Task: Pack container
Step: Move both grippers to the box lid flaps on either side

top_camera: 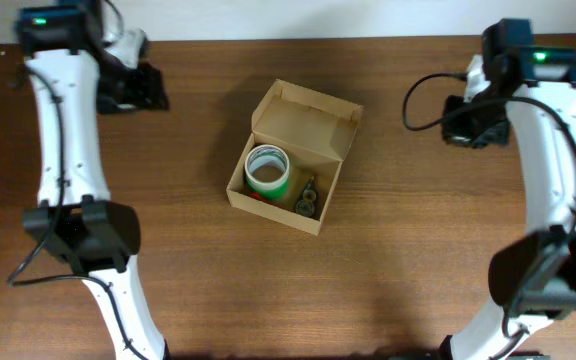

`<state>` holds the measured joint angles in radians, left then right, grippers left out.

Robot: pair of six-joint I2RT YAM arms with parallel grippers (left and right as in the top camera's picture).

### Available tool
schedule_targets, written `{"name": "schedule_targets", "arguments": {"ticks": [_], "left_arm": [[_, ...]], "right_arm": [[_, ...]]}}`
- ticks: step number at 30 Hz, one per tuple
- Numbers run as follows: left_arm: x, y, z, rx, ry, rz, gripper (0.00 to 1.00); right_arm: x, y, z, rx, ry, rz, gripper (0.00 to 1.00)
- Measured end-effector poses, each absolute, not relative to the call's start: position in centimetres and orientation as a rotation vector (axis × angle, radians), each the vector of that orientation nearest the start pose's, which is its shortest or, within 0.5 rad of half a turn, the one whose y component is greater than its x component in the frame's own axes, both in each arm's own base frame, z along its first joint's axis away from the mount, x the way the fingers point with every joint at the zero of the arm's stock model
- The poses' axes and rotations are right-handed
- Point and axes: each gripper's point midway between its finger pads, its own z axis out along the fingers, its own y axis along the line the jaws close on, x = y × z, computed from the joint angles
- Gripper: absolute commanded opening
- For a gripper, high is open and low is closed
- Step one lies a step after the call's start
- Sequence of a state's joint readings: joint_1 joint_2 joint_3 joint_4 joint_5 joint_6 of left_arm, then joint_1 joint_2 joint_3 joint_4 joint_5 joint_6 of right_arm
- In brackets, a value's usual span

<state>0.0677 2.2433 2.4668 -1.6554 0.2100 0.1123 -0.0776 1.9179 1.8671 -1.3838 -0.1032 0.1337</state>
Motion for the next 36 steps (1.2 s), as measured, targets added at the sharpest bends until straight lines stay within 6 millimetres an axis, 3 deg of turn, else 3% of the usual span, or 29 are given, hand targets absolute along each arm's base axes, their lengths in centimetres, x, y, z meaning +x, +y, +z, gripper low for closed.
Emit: {"name": "schedule_targets", "arguments": {"ticks": [6, 19, 26, 31, 36], "left_arm": [[43.1, -3.7, 15.2, 0.213, 3.083, -0.316, 0.64], [41.1, -7.5, 11.8, 0.371, 3.171, -0.3, 0.64], [40.0, -7.5, 10.1, 0.381, 3.228, -0.289, 0.64], [40.1, -7.5, 9.8, 0.382, 3.223, -0.286, 0.64], [40.2, -7.4, 9.8, 0.382, 3.22, -0.277, 0.64]], "right_arm": [[40.2, 1.4, 12.5, 0.275, 3.041, 0.306, 0.08], [43.1, 10.5, 6.0, 0.064, 3.063, 0.552, 0.08], [47.5, 12.5, 7.0, 0.056, 2.862, 0.663, 0.08], [50.8, 14.2, 9.0, 0.022, 2.683, 0.79, 0.08], [52.6, 15.6, 10.9, 0.038, 2.57, 0.908, 0.08]]}}
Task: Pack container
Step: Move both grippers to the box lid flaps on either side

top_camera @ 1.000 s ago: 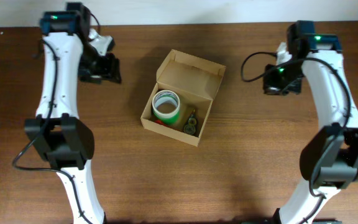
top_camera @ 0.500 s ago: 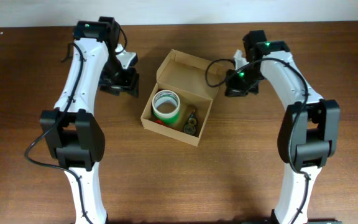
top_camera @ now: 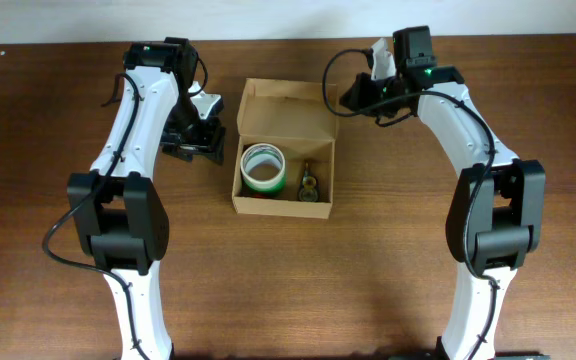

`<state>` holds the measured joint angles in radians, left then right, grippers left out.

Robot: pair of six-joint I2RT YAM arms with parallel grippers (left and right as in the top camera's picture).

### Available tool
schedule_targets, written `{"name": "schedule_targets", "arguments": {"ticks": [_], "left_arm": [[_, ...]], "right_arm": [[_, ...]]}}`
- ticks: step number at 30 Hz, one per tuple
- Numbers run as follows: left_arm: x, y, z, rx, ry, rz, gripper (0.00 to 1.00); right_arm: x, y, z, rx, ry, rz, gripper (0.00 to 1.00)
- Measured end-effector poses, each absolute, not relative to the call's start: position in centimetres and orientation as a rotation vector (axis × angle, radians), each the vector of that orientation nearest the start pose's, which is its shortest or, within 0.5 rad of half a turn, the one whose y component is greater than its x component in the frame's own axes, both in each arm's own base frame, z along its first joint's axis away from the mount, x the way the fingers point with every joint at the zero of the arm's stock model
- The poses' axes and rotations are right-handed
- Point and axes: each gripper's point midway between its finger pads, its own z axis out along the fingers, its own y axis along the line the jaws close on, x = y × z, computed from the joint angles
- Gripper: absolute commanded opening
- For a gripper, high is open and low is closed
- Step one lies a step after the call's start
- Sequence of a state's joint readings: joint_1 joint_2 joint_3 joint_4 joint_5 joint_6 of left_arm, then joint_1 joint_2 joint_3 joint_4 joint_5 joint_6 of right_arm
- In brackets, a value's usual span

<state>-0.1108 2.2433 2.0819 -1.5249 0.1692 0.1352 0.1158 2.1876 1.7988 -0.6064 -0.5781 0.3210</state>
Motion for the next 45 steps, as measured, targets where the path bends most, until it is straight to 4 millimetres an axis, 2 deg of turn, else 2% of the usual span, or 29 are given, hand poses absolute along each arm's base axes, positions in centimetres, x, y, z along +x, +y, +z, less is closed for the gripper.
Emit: {"name": "schedule_targets", "arguments": {"ticks": [4, 8, 13, 18, 21, 23, 25, 31, 38, 45], "left_arm": [[40.6, -7.4, 9.8, 0.38, 3.206, -0.274, 0.64], [42.5, -7.6, 9.6, 0.365, 3.127, -0.265, 0.7], [45.0, -8.5, 9.8, 0.345, 3.021, -0.325, 0.7], [46.1, -9.4, 10.4, 0.319, 2.951, -0.477, 0.7], [45.8, -9.2, 10.2, 0.294, 2.965, -0.532, 0.66], [45.4, -9.2, 9.7, 0.275, 2.992, -0.571, 0.62], [44.9, -9.5, 8.9, 0.269, 3.023, -0.602, 0.61], [43.8, -12.2, 6.4, 0.339, 3.091, -0.643, 0.61], [42.8, -15.1, 6.2, 0.415, 3.111, -0.632, 0.61], [42.5, -15.6, 6.0, 0.405, 3.126, -0.599, 0.62]], "right_arm": [[52.5, 16.0, 10.9, 0.062, 2.573, 0.955, 0.08], [51.7, 15.5, 10.2, 0.114, 2.621, 0.976, 0.07], [51.0, 13.4, 9.6, 0.201, 2.668, 0.981, 0.05], [50.6, 10.6, 9.1, 0.269, 2.695, 0.962, 0.05], [50.4, 9.8, 8.9, 0.28, 2.705, 0.956, 0.05], [50.3, 9.8, 8.9, 0.269, 2.707, 0.953, 0.04], [50.3, 10.0, 8.9, 0.257, 2.707, 0.953, 0.04], [50.2, 11.0, 8.7, 0.223, 2.721, 0.922, 0.05], [50.1, 11.2, 8.5, 0.215, 2.729, 0.894, 0.05], [49.9, 10.8, 8.3, 0.206, 2.742, 0.878, 0.05]]}}
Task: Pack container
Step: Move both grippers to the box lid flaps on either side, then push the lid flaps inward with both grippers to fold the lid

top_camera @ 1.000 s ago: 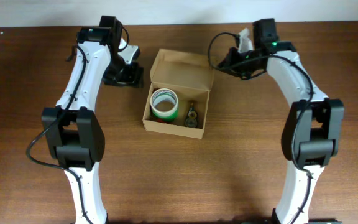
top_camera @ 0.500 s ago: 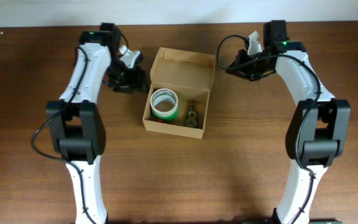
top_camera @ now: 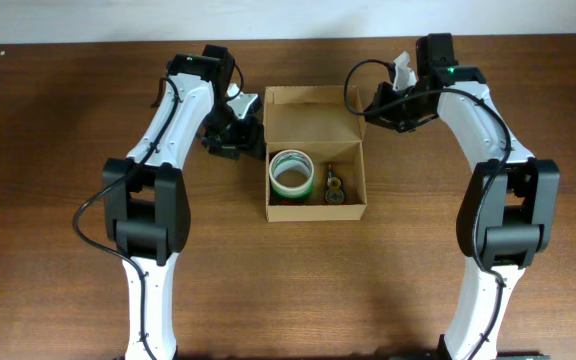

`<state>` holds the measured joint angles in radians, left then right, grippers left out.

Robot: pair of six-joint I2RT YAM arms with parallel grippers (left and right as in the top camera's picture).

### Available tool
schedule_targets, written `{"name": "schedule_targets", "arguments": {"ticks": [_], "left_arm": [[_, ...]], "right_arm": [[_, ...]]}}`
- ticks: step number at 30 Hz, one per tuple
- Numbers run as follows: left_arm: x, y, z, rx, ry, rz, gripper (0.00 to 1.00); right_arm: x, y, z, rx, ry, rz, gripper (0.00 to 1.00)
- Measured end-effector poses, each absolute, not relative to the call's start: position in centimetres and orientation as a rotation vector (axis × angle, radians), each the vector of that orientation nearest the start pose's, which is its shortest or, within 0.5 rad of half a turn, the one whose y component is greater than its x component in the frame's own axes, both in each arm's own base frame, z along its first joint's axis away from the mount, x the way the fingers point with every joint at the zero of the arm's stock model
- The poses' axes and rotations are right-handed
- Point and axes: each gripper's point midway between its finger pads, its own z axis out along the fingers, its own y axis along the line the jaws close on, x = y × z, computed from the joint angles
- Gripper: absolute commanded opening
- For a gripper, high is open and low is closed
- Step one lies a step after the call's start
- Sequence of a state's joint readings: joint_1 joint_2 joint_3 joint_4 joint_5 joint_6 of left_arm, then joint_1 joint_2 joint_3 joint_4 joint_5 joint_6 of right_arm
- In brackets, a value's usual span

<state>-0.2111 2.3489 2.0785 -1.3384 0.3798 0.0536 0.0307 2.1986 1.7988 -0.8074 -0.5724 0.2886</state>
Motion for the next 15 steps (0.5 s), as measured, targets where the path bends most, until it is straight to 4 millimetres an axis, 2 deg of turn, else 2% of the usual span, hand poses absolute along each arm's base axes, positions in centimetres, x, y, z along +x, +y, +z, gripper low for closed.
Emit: {"name": "schedule_targets", "arguments": {"ticks": [9, 15], "left_arm": [[43.7, -13.9, 5.7, 0.313, 3.123, -0.512, 0.64], [46.1, -13.1, 6.0, 0.236, 3.031, -0.583, 0.67]], "right_arm": [[49.6, 10.0, 7.8, 0.217, 2.768, 0.818, 0.05], [49.6, 9.0, 7.5, 0.219, 2.773, 0.78, 0.06]]}}
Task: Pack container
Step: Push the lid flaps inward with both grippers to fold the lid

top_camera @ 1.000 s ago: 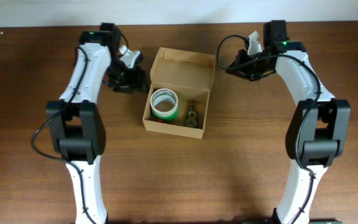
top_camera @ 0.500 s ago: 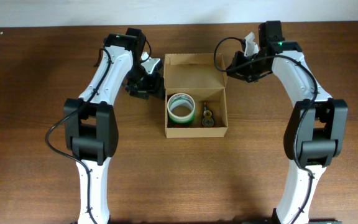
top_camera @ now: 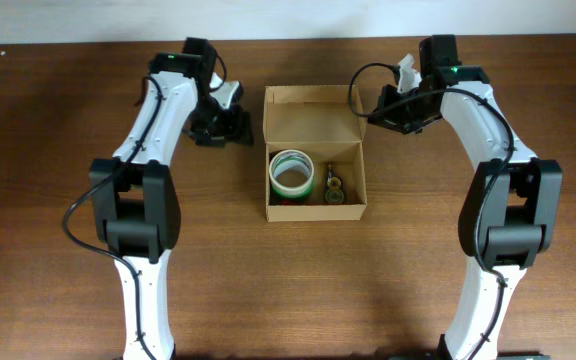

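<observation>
The open cardboard box (top_camera: 356, 165) sits mid-table with its lid flap (top_camera: 308, 110) standing open at the back. Inside lie a green-and-white tape roll (top_camera: 290, 172) and a small dark metal part (top_camera: 332, 188); a bit of red shows at the front left corner. My left gripper (top_camera: 230, 127) hangs just left of the box's back left corner, a small gap away. My right gripper (top_camera: 378, 110) is at the back right corner, by the lid's edge. Neither jaw opening can be read from above.
The brown wooden table (top_camera: 68, 250) runs to a pale wall at the far edge. Both white arms reach in from the near side, their elbows flanking the box. A black cable loops by each arm.
My left gripper has drawn back to the left, off the box's left wall. The box, its contents and the right gripper stay where they were.
First both arms were out at the far corners and the box lay skewed mid-table. Then both grippers stood at its back corners and it sat square, further left. Later it was further right with the left gripper against its wall; now that gripper is clear.
</observation>
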`<state>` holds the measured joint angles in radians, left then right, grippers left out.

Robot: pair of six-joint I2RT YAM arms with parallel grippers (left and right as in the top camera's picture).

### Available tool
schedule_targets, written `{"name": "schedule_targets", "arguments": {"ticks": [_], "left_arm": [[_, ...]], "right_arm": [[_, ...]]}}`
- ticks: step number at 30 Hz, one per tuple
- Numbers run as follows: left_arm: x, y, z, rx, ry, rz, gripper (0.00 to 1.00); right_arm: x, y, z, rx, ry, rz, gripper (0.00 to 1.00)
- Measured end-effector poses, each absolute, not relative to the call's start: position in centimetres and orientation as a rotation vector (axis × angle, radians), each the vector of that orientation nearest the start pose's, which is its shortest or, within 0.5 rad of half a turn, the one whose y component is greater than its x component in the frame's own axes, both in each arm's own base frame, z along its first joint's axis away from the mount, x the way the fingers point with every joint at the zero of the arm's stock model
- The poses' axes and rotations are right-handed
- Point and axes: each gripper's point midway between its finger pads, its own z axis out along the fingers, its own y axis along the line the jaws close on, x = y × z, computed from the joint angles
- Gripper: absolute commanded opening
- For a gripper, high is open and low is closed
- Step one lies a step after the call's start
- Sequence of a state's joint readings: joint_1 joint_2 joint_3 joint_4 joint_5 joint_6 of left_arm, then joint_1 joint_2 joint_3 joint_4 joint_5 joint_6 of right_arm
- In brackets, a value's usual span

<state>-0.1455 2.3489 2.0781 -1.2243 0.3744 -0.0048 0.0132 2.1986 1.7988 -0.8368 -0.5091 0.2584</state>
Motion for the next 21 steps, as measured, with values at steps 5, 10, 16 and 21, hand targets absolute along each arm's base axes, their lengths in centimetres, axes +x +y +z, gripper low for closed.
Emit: {"name": "schedule_targets", "arguments": {"ticks": [5, 10, 16, 21], "left_arm": [[48.8, -14.6, 7.7, 0.176, 2.87, -0.826, 0.3], [50.0, -15.6, 9.2, 0.118, 2.76, -1.076, 0.01], [50.5, -15.8, 6.3, 0.013, 2.705, -1.399, 0.02], [50.9, -16.0, 3.5, -0.059, 2.662, -1.573, 0.01]], "right_arm": [[49.7, 8.4, 7.4, 0.232, 2.774, 0.759, 0.06], [49.5, 7.6, 7.3, 0.257, 2.784, 0.753, 0.04], [48.5, 5.5, 6.0, 0.345, 2.838, 0.76, 0.04], [47.5, 5.7, 3.2, 0.352, 2.891, 0.886, 0.04]]}}
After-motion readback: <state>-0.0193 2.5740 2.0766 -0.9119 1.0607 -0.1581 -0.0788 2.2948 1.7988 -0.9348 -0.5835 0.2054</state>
